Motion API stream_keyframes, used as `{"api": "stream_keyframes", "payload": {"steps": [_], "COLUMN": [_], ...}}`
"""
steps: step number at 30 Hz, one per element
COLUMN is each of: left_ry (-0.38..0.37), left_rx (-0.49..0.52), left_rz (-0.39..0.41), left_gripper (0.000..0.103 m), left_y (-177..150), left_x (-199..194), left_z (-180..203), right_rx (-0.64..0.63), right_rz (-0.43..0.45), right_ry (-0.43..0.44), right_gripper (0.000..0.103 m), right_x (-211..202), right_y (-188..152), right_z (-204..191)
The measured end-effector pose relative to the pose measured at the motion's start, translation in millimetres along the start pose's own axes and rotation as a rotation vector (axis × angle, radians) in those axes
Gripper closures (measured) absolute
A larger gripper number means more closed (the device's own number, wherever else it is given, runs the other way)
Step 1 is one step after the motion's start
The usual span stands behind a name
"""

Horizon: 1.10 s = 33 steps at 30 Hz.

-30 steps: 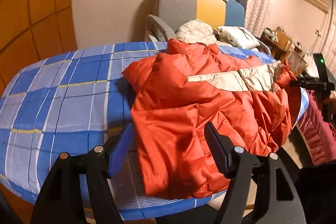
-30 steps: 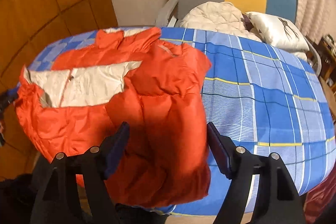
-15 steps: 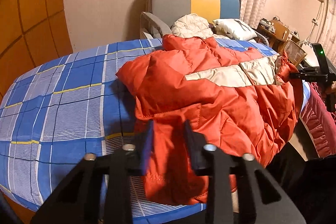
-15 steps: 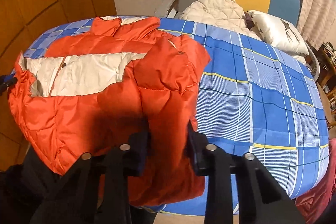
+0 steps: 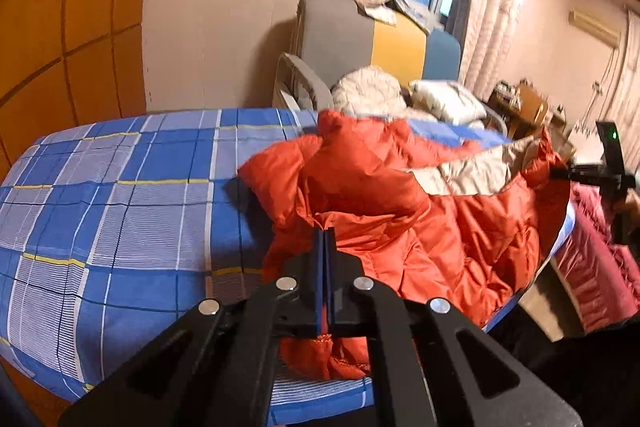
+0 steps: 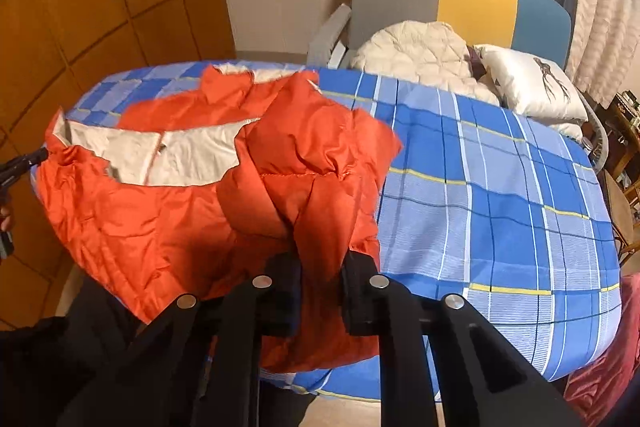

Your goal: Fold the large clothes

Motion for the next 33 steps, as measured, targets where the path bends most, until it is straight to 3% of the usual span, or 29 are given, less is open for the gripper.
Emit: {"api": "stream_keyframes", "payload": {"steps": [8,17,25,33], "left_ry": [-0.004,0.034,0.097,0.169], "left_rx": [-0.011,-0.084,-0.15,-0.22], "left_rz": [0.092,0.122,0.039,-0.072], "left_gripper": [0.103,0.103,0.103,0.103], "left_y": [47,120,147,130], "left_x": [-16,38,125,189], "left_z": [-4,-43,-78,-112], "right_rx": [0.03,0.159,0.243,0.31], "right_rz": [0.087,0.115,0.053,-0.047], "right_ry": [-0.001,-0.008,-0.033,-0.079], "right_gripper": [0.091,0.091,0.091,0.091], "right_x": [-21,20,99,171], "right_y": [43,109,142,132], "right_z": [11,49,72,98]}}
Point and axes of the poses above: each gripper's, at about its wrist camera, not at the fingertips, and x roughly the way its jaws point, z to its right, y to its top, the point moved 10 cm from there along x, roughly the way its jaws point, and after that the axes turned 4 degrees about -y, right-handed, at the moved point
